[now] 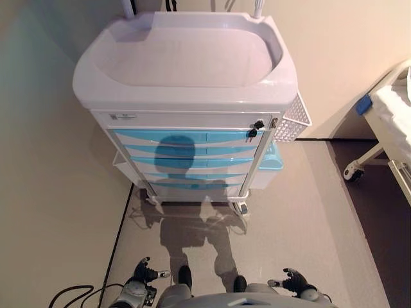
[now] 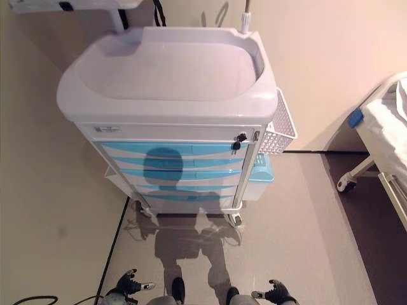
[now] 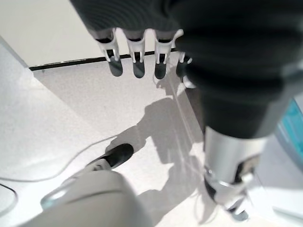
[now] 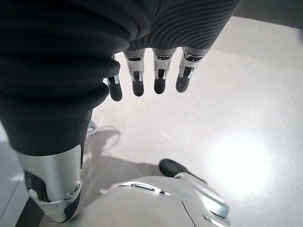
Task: Open the drawer and pick up the medicine
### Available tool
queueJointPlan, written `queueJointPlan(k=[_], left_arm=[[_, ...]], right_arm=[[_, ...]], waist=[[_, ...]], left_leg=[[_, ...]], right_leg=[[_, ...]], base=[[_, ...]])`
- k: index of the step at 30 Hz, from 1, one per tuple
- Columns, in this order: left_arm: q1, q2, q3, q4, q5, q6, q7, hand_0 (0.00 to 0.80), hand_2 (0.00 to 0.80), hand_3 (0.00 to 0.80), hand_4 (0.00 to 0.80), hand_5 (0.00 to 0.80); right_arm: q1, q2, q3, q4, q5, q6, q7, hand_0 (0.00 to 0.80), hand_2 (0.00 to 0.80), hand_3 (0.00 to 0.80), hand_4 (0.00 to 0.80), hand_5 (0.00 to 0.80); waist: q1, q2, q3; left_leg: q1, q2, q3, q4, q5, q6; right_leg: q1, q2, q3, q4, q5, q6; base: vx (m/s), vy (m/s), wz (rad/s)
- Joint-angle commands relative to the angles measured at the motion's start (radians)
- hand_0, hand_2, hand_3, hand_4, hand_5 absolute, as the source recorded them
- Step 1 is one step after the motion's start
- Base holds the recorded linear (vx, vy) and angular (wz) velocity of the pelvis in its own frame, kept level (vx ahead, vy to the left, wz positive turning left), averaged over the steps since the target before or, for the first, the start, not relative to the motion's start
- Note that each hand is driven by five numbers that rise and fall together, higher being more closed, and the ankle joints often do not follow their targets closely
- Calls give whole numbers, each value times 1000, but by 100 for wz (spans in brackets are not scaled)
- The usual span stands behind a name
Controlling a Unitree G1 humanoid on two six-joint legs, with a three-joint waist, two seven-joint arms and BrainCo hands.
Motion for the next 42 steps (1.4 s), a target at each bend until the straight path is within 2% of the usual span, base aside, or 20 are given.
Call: queueJointPlan(k=[1, 4, 11, 17, 21, 24, 26, 30, 35, 37, 38, 42], left_arm=[[-70, 4, 33, -51, -60, -48, 39, 0, 0, 0, 0, 0], [-95, 11, 11, -81, -59, -57, 50, 0, 0, 0, 0, 0], [-156, 41, -45, -251, -66, -89, 91, 0, 0, 0, 0, 0], [-188, 54, -49, -378, -109, -115, 117, 0, 0, 0, 0, 0], [-203, 66, -46, -542, -181, -146, 102, 0, 0, 0, 0, 0], [-212, 64, -45, -627, -269, -161, 63, 0, 0, 0, 0, 0], [-217, 55, -42, -635, -315, -165, 48, 0, 0, 0, 0, 0], [-263, 24, -32, -728, -512, -187, -15, 0, 0, 0, 0, 0], [-296, -6, -9, -758, -662, -203, -49, 0, 0, 0, 0, 0], [-324, -39, 21, -781, -800, -218, -73, 0, 0, 0, 0, 0], [-333, -51, 32, -793, -845, -224, -80, 0, 0, 0, 0, 0], [-371, -84, 64, -777, -966, -244, -98, 0, 0, 0, 0, 0]], right_arm=[[-54, -8, 43, -35, 8, -37, -24, 0, 0, 0, 0, 0], [-67, -11, 52, -44, 14, -39, -27, 0, 0, 0, 0, 0], [-95, -27, 81, -103, 20, -53, -43, 0, 0, 0, 0, 0], [-104, -38, 89, -123, 13, -55, -55, 0, 0, 0, 0, 0], [-103, -50, 95, -124, 2, -50, -57, 0, 0, 0, 0, 0], [-97, -60, 99, -132, -11, -45, -58, 0, 0, 0, 0, 0], [-96, -62, 101, -135, -15, -43, -58, 0, 0, 0, 0, 0], [-92, -64, 107, -156, -26, -34, -52, 0, 0, 0, 0, 0], [-92, -62, 114, -188, -24, -35, -42, 0, 0, 0, 0, 0], [-87, -66, 116, -200, -24, -38, -35, 0, 0, 0, 0, 0], [-84, -67, 118, -207, -24, -36, -32, 0, 0, 0, 0, 0], [-72, -70, 120, -213, -26, -39, -25, 0, 0, 0, 0, 0]], waist=[[3, -57, 40], [1, -59, 53], [-7, -51, 101], [-10, -50, 122], [-7, -52, 133], [-7, -55, 135], [-7, -55, 136], [-10, -70, 141], [-16, -81, 140], [-24, -88, 140], [-25, -87, 140], [-35, -92, 136]], left_leg=[[-4, -70, 10, 133, -154, 61], [-34, -74, 8, 162, -166, 66], [-129, -88, 5, 219, -175, 80], [-196, -90, 4, 256, -177, 87], [-268, -89, -7, 288, -176, 91], [-310, -95, -24, 306, -174, 92], [-320, -97, -26, 311, -174, 92], [-384, -99, -36, 367, -186, 92], [-420, -95, -34, 399, -198, 92], [-449, -92, -26, 438, -216, 95], [-447, -88, -29, 461, -253, 90], [-474, -82, -24, 496, -271, 90]], right_leg=[[-60, -36, 41, 21, 81, 33], [-94, -38, 44, 58, 69, 30], [-199, -51, 52, 142, 55, 28], [-261, -62, 57, 177, 56, 29], [-315, -67, 42, 193, 58, 30], [-348, -80, 31, 212, 57, 31], [-354, -83, 27, 218, 58, 31], [-399, -93, 18, 252, 54, 27], [-438, -92, 23, 283, 48, 24], [-471, -88, 34, 312, 43, 21], [-470, -82, 42, 333, 13, 26], [-499, -77, 49, 361, 3, 24]], base=[[-35, 19, 2], [-6, 24, 7], [-35, 47, 2], [-49, 28, 3], [-50, 3, 6], [-21, 8, 14], [-11, 7, 24], [-23, 11, 20], [-24, 19, 9], [7, 33, -1], [51, 18, -6], [1, 12, -11]])
